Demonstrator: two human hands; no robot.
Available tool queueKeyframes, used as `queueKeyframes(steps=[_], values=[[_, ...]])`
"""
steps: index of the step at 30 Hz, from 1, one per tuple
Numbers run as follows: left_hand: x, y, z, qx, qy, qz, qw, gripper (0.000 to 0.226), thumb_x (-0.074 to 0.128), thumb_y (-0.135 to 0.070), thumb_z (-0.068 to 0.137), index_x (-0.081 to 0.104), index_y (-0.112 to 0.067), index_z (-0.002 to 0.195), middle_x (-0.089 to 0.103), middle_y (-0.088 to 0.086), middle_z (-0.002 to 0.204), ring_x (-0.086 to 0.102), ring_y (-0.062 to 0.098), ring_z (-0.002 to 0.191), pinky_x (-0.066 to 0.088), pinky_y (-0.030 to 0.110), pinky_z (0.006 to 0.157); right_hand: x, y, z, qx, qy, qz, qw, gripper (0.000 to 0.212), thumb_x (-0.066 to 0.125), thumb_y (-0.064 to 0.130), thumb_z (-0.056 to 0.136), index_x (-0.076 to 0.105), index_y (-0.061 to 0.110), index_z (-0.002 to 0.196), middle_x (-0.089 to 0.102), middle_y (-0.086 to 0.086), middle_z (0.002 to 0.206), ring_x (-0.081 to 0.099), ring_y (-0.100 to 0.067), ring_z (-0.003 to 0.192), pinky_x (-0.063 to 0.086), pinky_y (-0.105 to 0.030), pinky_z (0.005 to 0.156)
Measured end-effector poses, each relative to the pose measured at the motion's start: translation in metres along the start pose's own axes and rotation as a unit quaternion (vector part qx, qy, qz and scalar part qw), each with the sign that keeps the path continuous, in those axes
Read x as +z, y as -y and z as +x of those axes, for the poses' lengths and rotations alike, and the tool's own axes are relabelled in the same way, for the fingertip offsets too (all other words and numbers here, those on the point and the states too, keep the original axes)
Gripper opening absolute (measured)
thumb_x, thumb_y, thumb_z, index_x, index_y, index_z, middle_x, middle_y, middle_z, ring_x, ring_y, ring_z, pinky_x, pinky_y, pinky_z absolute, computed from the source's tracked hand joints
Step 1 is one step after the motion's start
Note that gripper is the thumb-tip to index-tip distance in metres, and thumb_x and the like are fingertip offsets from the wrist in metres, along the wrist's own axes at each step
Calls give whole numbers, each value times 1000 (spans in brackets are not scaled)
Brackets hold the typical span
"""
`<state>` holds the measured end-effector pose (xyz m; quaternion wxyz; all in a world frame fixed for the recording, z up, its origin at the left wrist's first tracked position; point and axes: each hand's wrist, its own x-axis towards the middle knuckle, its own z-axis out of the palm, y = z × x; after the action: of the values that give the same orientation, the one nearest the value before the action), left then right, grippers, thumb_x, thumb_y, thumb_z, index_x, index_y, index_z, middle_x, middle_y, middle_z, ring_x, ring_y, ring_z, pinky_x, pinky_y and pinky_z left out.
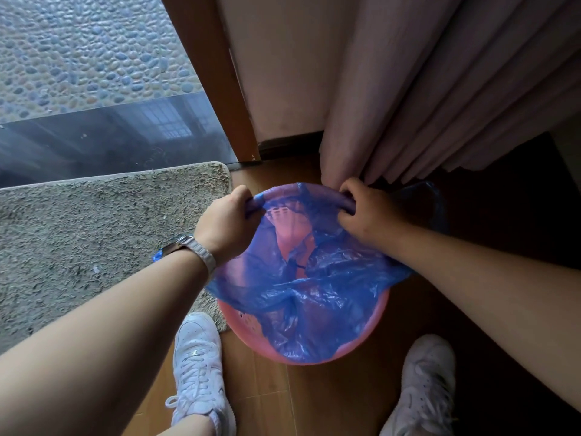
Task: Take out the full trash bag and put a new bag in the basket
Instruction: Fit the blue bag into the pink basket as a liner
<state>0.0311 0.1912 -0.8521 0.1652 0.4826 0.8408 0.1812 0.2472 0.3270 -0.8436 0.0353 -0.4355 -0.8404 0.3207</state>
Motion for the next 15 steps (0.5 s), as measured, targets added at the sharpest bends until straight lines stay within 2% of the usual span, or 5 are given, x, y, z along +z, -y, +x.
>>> queueKeyframes(steps=[4,6,8,11,15], values=[[0,3,4,-67,-28,-36,997,22,69,-32,84,53,-16,82,54,4,77,54,34,75,32,31,60,-4,-11,-7,20,-5,-7,1000,44,65,19,77,49,20,118,64,-7,104,61,-29,92,39,-29,71],[-2,1,-1,-47,-33,-46,997,23,69,-30,83,60,-15,98,54,9,94,55,34,89,39,31,71,-4,-16,-18,16,-11,-20,1000,53,69,21,75,47,19,123,58,-10,117,58,-30,100,43,-32,78],[-6,-1,-15,21,-56,3,998,39,68,-30,81,59,-11,114,54,16,110,54,37,102,46,40,86,-5,-19,-34,-14,-29,-54,998,57,71,24,74,47,15,125,50,-13,121,55,-32,103,45,-37,84],[-12,-9,-49,163,-78,76,981,38,64,-34,81,63,-11,110,59,16,113,55,39,103,46,47,88,-10,-19,-60,-113,-70,-135,982,52,67,30,74,54,8,119,50,-19,117,54,-37,100,48,-43,84],[-12,-22,-97,261,74,105,957,47,49,-56,85,66,-17,105,66,5,104,61,32,98,45,41,83,-14,-9,-96,-210,-49,-197,956,40,56,43,78,66,10,98,60,-14,106,57,-35,97,45,-44,84]])
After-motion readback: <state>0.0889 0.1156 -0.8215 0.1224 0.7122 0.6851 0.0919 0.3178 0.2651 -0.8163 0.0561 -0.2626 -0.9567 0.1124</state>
